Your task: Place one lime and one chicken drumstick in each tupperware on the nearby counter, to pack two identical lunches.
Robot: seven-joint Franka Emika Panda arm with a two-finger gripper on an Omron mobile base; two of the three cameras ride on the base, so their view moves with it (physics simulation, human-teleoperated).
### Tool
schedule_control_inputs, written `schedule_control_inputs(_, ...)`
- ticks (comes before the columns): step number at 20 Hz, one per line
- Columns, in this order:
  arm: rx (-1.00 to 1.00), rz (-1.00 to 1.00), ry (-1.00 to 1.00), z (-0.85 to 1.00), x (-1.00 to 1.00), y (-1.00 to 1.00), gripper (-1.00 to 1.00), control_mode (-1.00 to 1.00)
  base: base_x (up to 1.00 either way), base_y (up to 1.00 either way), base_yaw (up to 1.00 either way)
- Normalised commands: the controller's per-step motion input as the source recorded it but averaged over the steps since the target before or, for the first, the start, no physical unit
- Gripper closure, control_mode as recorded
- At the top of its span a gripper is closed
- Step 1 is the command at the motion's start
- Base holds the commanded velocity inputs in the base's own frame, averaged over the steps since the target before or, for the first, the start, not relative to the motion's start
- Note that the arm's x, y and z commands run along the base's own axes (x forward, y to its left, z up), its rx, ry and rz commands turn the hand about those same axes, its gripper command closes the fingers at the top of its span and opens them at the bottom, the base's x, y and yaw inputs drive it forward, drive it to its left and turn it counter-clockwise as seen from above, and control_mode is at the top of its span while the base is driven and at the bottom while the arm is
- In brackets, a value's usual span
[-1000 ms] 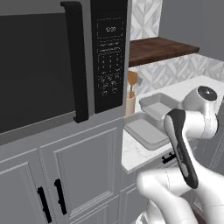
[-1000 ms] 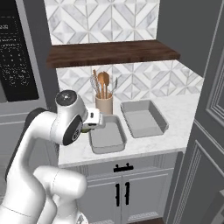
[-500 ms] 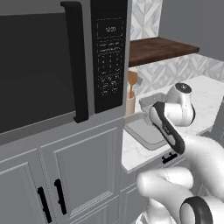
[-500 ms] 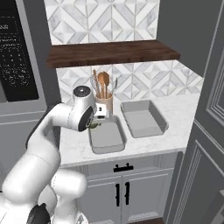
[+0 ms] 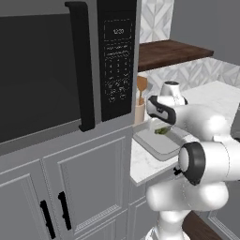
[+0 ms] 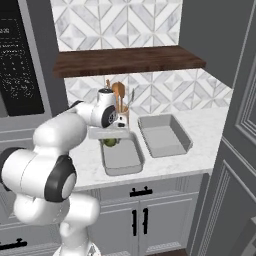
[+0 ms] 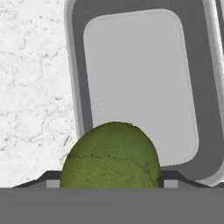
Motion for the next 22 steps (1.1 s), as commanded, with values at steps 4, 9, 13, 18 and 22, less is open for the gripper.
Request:
schedule_control_inputs(4,0.0,0.03,0.09,-0.82,0.36,0.0,1.0,-1.0,0.0,0.0,0.0)
schedule_control_inputs(9,0.05,0.06,0.01,-0.78,0.2,0.0,1.0,-1.0,0.0,0.0,0.0)
schedule_control_inputs(13,0.03,0.05,-0.01,-0.31,0.28,0.0,1.0,-1.0,0.0,0.0,0.0)
schedule_control_inputs(18,0.0,0.02,0.0,-0.09,0.44,0.0,1.0,-1.0,0.0,0.0,0.0)
schedule_control_inputs(22,0.0,0.0,0.0,-0.24,0.19,0.0,1.0,-1.0,0.0,0.0,0.0)
